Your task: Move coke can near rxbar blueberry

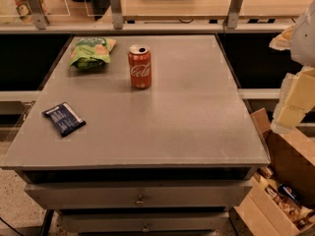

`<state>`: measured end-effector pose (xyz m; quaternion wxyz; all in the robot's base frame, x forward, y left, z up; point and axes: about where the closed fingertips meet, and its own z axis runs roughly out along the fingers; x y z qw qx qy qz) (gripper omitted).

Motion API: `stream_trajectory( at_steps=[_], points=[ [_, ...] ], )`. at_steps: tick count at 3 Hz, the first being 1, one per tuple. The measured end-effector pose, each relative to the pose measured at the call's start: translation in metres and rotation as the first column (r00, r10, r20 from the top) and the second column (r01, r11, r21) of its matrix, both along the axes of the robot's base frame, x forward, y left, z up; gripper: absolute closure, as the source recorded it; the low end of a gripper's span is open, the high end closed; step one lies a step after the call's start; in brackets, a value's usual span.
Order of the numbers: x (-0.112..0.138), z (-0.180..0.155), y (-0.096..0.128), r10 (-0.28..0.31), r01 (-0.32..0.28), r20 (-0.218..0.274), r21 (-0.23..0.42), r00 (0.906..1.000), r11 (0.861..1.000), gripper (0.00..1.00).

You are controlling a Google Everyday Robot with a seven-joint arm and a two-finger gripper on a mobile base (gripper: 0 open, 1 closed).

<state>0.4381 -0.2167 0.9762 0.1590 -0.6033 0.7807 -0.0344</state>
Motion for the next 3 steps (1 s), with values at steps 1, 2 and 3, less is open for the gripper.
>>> stream_trajectory(
  at_steps=[1, 2, 3],
  points=[
    [0.0, 0.0, 0.0, 0.0, 0.0, 0.0, 0.0, 1.0, 1.0, 0.0],
    [0.001, 0.001, 0.003, 0.008, -0.008, 0.013, 0.021, 0.9999, 1.0, 0.0],
    [0.005, -0.015, 0.022, 0.023, -0.026, 0.024, 0.115, 0.9995, 0.993, 0.0]
  ],
)
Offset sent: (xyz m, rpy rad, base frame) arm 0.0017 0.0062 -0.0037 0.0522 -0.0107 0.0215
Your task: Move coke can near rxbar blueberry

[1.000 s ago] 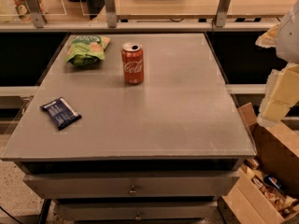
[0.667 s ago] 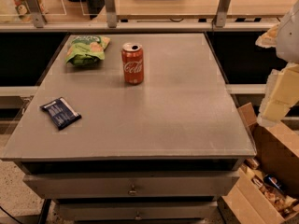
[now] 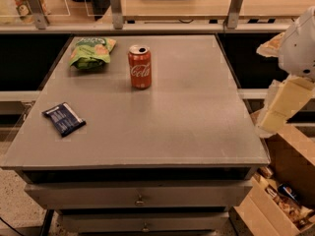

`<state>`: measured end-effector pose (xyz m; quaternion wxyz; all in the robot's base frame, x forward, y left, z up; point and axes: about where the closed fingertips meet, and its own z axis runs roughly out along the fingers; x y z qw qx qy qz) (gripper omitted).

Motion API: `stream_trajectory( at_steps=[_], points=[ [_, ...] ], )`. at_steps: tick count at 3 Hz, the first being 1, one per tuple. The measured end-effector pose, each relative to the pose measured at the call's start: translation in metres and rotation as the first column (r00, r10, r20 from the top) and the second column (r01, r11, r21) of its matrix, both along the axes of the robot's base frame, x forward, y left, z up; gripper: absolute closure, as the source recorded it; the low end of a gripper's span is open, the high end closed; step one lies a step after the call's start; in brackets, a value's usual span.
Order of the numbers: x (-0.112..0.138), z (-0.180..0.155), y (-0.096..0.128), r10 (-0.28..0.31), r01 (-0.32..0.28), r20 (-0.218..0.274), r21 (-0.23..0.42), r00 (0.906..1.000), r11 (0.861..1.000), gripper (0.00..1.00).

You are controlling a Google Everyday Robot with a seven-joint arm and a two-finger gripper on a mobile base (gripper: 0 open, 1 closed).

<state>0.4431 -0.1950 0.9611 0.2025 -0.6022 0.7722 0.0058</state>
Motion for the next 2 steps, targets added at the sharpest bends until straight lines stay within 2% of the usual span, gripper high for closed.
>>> stream_trajectory(
  at_steps=[1, 2],
  points=[
    [0.009, -0.018, 0.014, -0.013, 0.014, -0.008, 0.113, 0.9999, 0.994, 0.0],
    [0.023, -0.029, 0.031, -0.041, 0.041, -0.004, 0.246, 0.9991, 0.968, 0.0]
  ],
)
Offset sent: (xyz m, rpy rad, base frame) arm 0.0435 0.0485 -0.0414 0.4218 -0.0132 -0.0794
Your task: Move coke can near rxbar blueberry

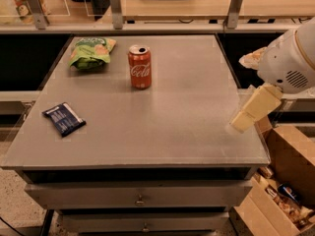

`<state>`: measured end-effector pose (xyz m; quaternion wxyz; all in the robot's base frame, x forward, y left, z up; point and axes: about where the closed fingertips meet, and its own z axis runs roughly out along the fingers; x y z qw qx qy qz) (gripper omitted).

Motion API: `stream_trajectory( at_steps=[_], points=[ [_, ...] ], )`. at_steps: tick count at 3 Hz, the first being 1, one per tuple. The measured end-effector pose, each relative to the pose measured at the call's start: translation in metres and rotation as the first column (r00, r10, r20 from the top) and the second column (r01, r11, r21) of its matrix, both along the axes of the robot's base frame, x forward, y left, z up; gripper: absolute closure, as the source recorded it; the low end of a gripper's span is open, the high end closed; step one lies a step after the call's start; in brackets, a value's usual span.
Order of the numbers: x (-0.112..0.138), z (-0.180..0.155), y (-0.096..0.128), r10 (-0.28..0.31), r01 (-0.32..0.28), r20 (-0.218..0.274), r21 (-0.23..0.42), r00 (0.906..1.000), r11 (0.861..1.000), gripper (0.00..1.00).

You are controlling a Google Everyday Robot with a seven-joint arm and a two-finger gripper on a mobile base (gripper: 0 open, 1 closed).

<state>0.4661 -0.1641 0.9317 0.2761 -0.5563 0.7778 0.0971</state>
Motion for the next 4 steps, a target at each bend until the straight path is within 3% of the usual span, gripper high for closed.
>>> stream_trajectory(
  at_steps=[1, 2, 3, 4],
  points=[
    [0.02, -0.004, 0.025, 0.003, -0.006, 0.021, 0.129, 0.9998, 0.992, 0.0],
    [0.042, -0.007, 0.051, -0.016, 0.007, 0.033, 0.252, 0.9993, 0.968, 0.0],
    [0.042, -0.007, 0.052, -0.014, 0.004, 0.036, 0.25, 0.9993, 0.968, 0.0],
    [0.058, -0.008, 0.067, -0.035, 0.012, 0.071, 0.304, 0.9969, 0.953, 0.0]
  ],
)
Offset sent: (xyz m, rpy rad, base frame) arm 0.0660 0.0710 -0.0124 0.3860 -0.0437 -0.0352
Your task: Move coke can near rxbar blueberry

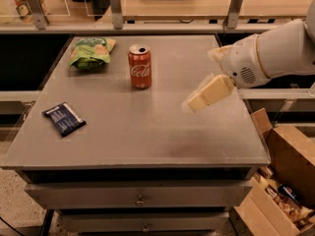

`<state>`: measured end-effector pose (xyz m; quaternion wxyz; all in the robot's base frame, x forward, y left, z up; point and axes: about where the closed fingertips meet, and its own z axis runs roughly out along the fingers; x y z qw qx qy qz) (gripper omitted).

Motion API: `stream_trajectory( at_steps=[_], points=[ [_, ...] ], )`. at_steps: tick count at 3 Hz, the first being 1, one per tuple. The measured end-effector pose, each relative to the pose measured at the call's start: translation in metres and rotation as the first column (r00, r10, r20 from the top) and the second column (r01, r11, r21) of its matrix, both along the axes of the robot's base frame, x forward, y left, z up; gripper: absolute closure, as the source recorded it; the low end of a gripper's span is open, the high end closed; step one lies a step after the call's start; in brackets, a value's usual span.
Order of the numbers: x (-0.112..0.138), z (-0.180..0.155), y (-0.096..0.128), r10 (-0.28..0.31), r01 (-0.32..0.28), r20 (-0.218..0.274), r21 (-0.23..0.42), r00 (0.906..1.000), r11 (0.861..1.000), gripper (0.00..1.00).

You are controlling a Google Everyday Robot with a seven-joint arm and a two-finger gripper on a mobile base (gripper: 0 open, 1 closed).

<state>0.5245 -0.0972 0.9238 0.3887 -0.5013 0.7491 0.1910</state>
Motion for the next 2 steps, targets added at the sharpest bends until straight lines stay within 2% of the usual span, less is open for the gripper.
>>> stream_trajectory(
  at_steps=[1, 2],
  points=[
    [0.036, -0.006, 0.027, -0.032, 0.026, 0.064, 0.09, 0.9975, 0.996, 0.0],
    [0.066, -0.012, 0.046, -0.055, 0.041, 0.099, 0.135, 0.9936, 0.99, 0.0]
  ],
)
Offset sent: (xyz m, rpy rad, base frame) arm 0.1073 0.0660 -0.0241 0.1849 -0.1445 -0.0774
